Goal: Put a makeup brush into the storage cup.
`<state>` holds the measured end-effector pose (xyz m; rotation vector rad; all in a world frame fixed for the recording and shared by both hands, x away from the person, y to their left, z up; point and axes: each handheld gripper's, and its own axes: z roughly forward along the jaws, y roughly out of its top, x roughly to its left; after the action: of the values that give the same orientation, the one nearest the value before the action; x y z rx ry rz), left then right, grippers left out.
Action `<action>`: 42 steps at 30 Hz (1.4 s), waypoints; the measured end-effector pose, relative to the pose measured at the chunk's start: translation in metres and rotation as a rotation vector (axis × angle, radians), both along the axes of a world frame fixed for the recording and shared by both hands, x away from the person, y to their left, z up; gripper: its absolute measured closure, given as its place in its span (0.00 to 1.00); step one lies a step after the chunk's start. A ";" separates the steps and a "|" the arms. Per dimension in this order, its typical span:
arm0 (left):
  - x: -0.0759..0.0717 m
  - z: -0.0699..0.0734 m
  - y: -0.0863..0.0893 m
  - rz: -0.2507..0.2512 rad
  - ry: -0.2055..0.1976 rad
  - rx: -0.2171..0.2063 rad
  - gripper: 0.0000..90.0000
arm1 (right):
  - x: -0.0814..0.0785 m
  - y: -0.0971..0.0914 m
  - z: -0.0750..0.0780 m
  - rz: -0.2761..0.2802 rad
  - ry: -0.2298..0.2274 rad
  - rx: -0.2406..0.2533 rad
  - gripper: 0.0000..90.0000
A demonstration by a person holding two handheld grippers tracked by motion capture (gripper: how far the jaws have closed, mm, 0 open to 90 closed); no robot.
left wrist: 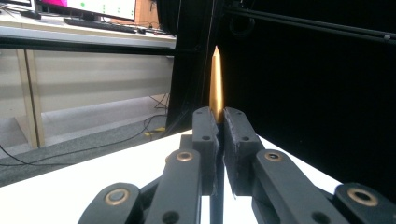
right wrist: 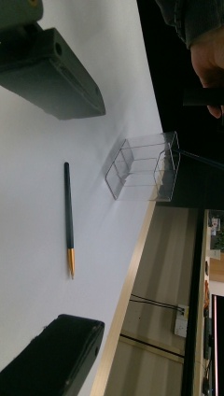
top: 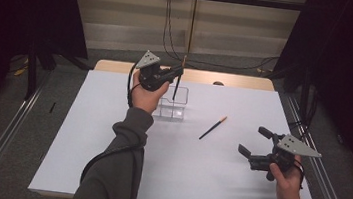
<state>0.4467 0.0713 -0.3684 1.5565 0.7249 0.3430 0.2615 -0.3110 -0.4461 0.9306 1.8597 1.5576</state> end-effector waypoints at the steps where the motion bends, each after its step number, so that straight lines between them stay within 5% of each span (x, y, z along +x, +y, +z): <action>1: 0.000 0.000 -0.001 0.004 0.002 -0.009 0.93 | 0.000 0.000 0.000 0.000 0.000 0.002 0.00; 42: 0.015 -0.018 -0.014 0.020 0.010 0.015 0.93 | 0.000 -0.001 -0.001 -0.005 0.000 0.004 0.00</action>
<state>0.4613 0.0575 -0.3860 1.5665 0.7475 0.3566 0.2615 -0.3121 -0.4467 0.9355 1.8536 1.5588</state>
